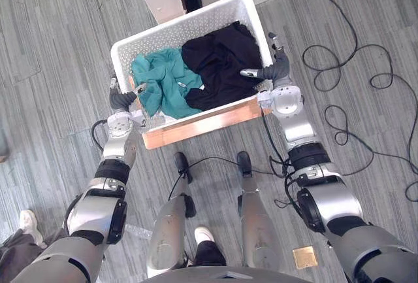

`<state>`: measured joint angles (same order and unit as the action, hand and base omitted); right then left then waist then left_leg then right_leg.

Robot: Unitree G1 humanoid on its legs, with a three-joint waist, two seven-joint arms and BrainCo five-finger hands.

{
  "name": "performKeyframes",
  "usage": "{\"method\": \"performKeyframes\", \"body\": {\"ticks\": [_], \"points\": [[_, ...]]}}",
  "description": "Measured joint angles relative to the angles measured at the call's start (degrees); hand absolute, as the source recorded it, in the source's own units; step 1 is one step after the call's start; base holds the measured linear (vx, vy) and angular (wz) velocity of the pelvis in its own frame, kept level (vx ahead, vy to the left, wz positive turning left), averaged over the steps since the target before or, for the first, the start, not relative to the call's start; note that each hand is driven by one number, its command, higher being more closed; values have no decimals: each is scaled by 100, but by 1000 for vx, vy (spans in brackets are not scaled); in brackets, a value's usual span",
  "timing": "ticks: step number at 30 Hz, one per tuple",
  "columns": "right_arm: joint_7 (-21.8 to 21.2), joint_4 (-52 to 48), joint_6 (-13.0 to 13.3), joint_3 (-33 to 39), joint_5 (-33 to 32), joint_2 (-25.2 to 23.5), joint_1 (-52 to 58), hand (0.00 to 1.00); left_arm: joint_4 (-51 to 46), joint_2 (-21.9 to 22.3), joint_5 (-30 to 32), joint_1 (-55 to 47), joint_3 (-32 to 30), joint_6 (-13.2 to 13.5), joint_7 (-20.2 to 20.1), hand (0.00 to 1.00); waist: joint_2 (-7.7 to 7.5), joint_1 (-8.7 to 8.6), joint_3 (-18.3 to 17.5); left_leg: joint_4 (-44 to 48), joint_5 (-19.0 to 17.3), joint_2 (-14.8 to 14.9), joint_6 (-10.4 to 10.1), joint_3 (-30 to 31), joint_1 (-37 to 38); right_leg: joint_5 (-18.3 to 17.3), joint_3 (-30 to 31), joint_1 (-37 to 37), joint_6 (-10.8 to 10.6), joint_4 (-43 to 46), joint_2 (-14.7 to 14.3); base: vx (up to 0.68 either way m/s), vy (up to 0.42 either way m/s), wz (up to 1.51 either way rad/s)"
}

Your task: Pick up the laundry basket with both hands and put the clothes into the washing machine.

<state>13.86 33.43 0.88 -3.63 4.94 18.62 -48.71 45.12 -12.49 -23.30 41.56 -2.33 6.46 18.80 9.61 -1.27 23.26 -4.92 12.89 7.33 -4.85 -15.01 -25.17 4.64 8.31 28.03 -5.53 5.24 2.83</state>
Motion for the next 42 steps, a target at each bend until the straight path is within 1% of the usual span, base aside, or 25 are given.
{"method": "performKeyframes", "body": {"ticks": [2, 7, 11, 14, 15, 19, 22, 28, 35, 37, 39, 42], "points": [[64, 52, 50, 113, -7, -2, -45, 0, 78, 48, -124, 15, -18, -38, 17, 0, 12, -15, 103, 0, 4, -7, 6, 50, -17, -12, -35, 13, -14, 37, 10, -30, -12, 8], [74, 119, 66, 207, -7, 19, -161, 0, -22, 187, -252, 17, -64, -1, 216, 0, 13, 5, 103, 0, 18, -46, 20, 68, -113, -84, -21, 209, -63, 240, 35, -26, -14, 3], [131, 83, 73, 216, 1, 52, -81, 0, -356, 262, -61, -144, -35, -34, 345, 0, 13, 8, 103, 0, 16, -83, 18, 68, -113, -136, -6, 238, -93, 313, 71, -2, -6, 2], [134, -65, 137, 227, 2, 75, 87, 0, -592, 363, 112, -340, -23, -34, 429, 0, 13, 25, 103, 0, 8, -97, 9, 70, -111, -170, -7, 242, -99, 337, 86, 2, -5, 1], [134, -103, 161, 227, 3, 97, 142, 100, -630, 414, 107, -388, -10, -25, 433, 100, 13, 43, 103, 0, 9, -96, 9, 70, -103, -187, -10, 243, -94, 353, 83, 0, 0, 0], [125, -101, 177, 225, 5, 105, 178, 100, -625, 457, 91, -455, 13, -31, 426, 100, 13, 68, 103, 0, 8, -93, 8, 73, -64, -246, -15, 242, -84, 433, 75, 10, -26, 0], [115, -83, 186, 223, 4, 121, 177, 100, -586, 449, 93, -439, 23, -38, 325, 100, 13, 75, 103, 0, 9, -92, 8, 78, -62, -246, -21, 240, -84, 436, 75, 2, -32, 1], [11, 162, 246, 215, -13, 174, 126, 100, -149, 364, 90, -210, 26, -202, 324, 100, 12, 90, 103, 0, 9, -90, 8, 82, 5, -246, -31, 171, -83, 435, 76, -1, -11, 1], [-106, 270, 274, 212, -76, 173, 140, 100, -54, 197, 93, -198, 263, -299, 272, 100, 12, 60, 102, 0, 12, -88, 8, 97, 54, -241, -51, 112, -80, 426, 79, -5, -18, 0], [-124, 353, 281, 208, -125, 173, 153, 100, 32, 189, 104, -196, 337, -322, 255, 100, 12, 57, 102, 0, 13, -88, 8, 104, 112, -241, -72, 32, -79, 405, 84, 0, -17, 2], [-135, 352, 281, 205, -190, 170, 248, 100, 74, 177, 109, -198, 374, -408, 230, 100, 10, 63, 101, 0, 12, -86, 7, 114, 161, -241, -93, -30, -79, 391, 86, -1, -33, 2], [-159, 343, 292, 202, -280, 170, 281, 100, 80, 166, 114, -200, 403, -426, 217, 100, 10, 58, 101, 0, 13, -86, 8, 115, 165, -237, -98, -32, -77, 394, 88, -2, -10, 0]]}}
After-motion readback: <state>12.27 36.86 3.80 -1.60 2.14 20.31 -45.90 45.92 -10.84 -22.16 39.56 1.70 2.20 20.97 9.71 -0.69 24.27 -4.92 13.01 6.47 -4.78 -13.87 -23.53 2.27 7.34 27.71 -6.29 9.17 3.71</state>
